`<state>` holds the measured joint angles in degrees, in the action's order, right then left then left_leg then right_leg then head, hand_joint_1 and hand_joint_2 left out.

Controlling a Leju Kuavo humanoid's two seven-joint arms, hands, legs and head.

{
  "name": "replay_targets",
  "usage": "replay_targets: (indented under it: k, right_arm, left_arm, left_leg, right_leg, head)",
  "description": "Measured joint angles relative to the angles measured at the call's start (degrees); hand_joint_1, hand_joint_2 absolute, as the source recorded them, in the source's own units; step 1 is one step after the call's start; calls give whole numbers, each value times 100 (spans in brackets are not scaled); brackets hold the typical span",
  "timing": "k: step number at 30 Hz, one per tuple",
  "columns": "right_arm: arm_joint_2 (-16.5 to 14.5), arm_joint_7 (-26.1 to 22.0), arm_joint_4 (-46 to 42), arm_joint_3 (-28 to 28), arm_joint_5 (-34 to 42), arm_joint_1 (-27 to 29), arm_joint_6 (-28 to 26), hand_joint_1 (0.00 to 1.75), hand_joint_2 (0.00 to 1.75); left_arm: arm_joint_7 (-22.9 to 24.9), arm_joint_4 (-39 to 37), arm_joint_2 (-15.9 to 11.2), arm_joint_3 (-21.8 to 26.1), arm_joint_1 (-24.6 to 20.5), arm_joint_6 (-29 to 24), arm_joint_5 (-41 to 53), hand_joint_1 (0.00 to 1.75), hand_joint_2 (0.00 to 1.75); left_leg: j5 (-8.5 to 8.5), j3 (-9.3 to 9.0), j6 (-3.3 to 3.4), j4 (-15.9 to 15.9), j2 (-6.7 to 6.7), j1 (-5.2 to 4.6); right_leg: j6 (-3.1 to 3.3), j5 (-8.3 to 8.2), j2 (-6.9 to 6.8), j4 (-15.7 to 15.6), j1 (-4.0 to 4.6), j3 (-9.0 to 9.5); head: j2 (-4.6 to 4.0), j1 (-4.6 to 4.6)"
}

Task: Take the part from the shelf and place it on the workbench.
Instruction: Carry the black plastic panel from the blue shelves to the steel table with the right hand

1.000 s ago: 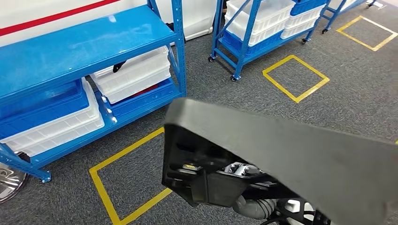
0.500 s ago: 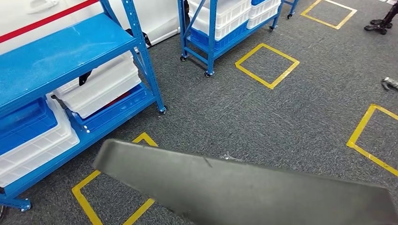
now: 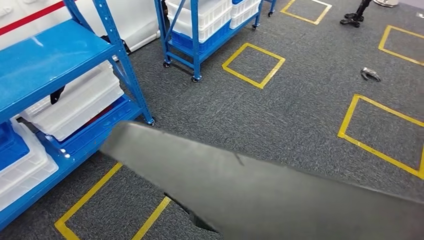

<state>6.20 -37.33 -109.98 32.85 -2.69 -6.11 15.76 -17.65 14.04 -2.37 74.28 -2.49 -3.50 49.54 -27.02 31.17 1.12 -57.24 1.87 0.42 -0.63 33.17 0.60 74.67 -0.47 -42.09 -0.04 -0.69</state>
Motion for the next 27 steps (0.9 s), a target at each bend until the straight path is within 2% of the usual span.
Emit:
replay_targets:
  k: [1, 2, 4, 5, 6, 7, 8, 9, 11, 12, 13, 14, 15, 16, 17, 18, 19, 20, 22, 24, 25, 27]
  right_arm:
    - [3, -5, 14, 0, 8, 20, -8, 164, 175]
    - [7, -8, 29, 0, 15, 29, -13, 164, 175]
    - [11, -11, 57, 0, 20, 33, -8, 164, 175]
    - [13, -16, 66, -2, 19, 43, -4, 164, 175]
    - [20, -26, 71, -7, 18, 59, 1, 164, 175]
    - [31, -38, 74, -15, 15, 84, 3, 164, 175]
    - [48, -57, 72, -28, 8, 113, 7, 164, 175]
    - [66, -77, 68, -39, -7, 139, 18, 164, 175]
    - [89, -106, 54, -50, -65, 166, 68, 164, 175]
    - [92, -106, 48, -44, -108, 174, 105, 164, 175]
    - [93, -98, 45, -31, -151, 179, 145, 164, 175]
    - [92, -89, 48, -10, -183, 187, 186, 164, 175]
    - [93, -80, 54, 18, -206, 194, 240, 164, 175]
    - [93, -75, 63, 46, -209, 197, 294, 164, 175]
    - [94, -72, 72, 69, -196, 198, 351, 164, 175]
    - [95, -71, 80, 86, -176, 195, 410, 164, 175]
    - [97, -66, 87, 94, -146, 188, 464, 164, 175]
    - [99, -48, 98, 99, -106, 174, 520, 164, 175]
    - [104, -9, 136, 103, -13, 145, 618, 164, 175]
    - [107, 9, 192, 106, 97, 124, 726, 164, 175]
    - [109, 9, 227, 109, 163, 110, 798, 164, 175]
    - [109, 9, 313, 132, 288, 41, 963, 164, 175]
  left_arm:
    - [29, 0, 13, 9, 1, -14, -9, 0, 175]
    - [53, 1, 33, 20, -3, -25, -16, 0, 175]
    - [93, 1, 76, 40, -13, -32, -16, 0, 175]
    - [113, 1, 99, 47, -14, -29, 1, 0, 175]
    - [137, 1, 118, 50, -12, -20, 31, 0, 175]
    - [160, 1, 137, 50, -10, -7, 68, 0, 175]
    - [184, 0, 156, 50, -10, 14, 107, 0, 175]
    - [212, -1, 170, 49, -15, 41, 136, 0, 175]
    - [282, -1, 201, 48, -19, 85, 165, 0, 175]
    - [332, -1, 218, 48, -12, 89, 165, 0, 175]
    - [390, -1, 241, 49, 1, 70, 157, 0, 175]
    - [449, -1, 266, 54, 15, 33, 140, 0, 175]
    - [514, -1, 302, 64, 26, -25, 117, 0, 175]
    - [571, -1, 343, 76, 30, -90, 96, 0, 175]
    - [619, -1, 388, 87, 29, -154, 78, 0, 175]
    - [657, -1, 429, 99, 26, -210, 66, 0, 175]
    - [685, -1, 467, 109, 21, -247, 58, 0, 175]
    - [703, -1, 496, 120, 19, -274, 53, 0, 175]
    - [716, -1, 546, 144, 16, -300, 46, 0, 175]
    - [694, -1, 592, 156, -3, -311, 37, 0, 175]
    - [657, -1, 612, 162, -23, -311, 31, 0, 175]
    - [522, 1, 653, 171, -53, -277, 23, 0, 175]
  left_leg:
    - [-7, 0, -5, -3, 70, 0]
    - [-17, -5, -15, -9, 134, 1]
    - [-51, -21, -60, -32, 240, -11]
    - [-67, -28, -92, -41, 284, -22]
    - [-81, -35, -124, -47, 329, -32]
    - [-89, -43, -154, -47, 381, -41]
    - [-97, -55, -183, -42, 432, -37]
    - [-129, -58, -211, -67, 409, -24]
    - [-345, 41, -250, -350, 178, 7]
    - [-535, 177, -260, -672, 21, 23]
    - [-735, 352, -267, -1066, -77, 27]
    - [-878, 521, -275, -1431, -118, 31]
    - [-924, 635, -282, -1668, -137, 32]
    - [-847, 647, -286, -1676, -143, 36]
    - [-668, 555, -289, -1459, -160, 46]
    - [-449, 394, -293, -1100, -212, 63]
    - [-291, 233, -296, -733, -333, 86]
    - [-196, 108, -288, -444, -450, 102]
    - [-178, 19, -236, -222, -575, 100]
    - [-145, 15, -148, -182, -473, 82]
    - [-120, 15, -103, -156, -416, 79]
    - [-75, 17, -33, -101, -283, 76]
  right_leg:
    - [-19, -90, -24, -56, -24, 35]
    - [-30, -262, -70, -322, -44, 180]
    - [-23, -569, -290, -1090, -33, 588]
    - [2, -636, -382, -1361, -10, 727]
    - [30, -643, -436, -1499, 18, 787]
    - [61, -629, -419, -1532, 48, 786]
    - [98, -644, -349, -1540, 43, 779]
    - [130, -660, -292, -1564, 37, 782]
    - [206, -694, -186, -1612, 14, 800]
    - [233, -703, -131, -1621, 12, 804]
    - [253, -707, -68, -1619, 16, 800]
    - [262, -709, 0, -1614, 21, 796]
    - [264, -711, 78, -1607, 24, 794]
    - [264, -711, 153, -1597, 24, 794]
    - [259, -709, 229, -1584, 21, 796]
    - [248, -703, 298, -1567, 17, 796]
    - [228, -694, 359, -1539, 19, 788]
    - [197, -688, 426, -1506, 21, 763]
    - [113, -706, 546, -1478, 16, 704]
    - [27, -754, 647, -1503, -5, 664]
    - [-3, -737, 597, -1479, -3, 638]
    - [-41, -520, 320, -1149, 8, 471]
  head:
    - [0, 1]
    - [0, 0]
    - [0, 1]
    - [0, -2]
    - [0, -2]
    - [0, -4]
    - [0, -6]
    - [0, -4]
    - [0, -7]
    - [0, -8]
    - [0, -9]
    - [0, -10]
    - [0, -9]
    - [0, -9]
    - [0, -9]
    - [0, -9]
    - [0, -9]
    - [0, -5]
    - [0, -1]
    - [0, -1]
    - [0, 3]
    - [0, 23]
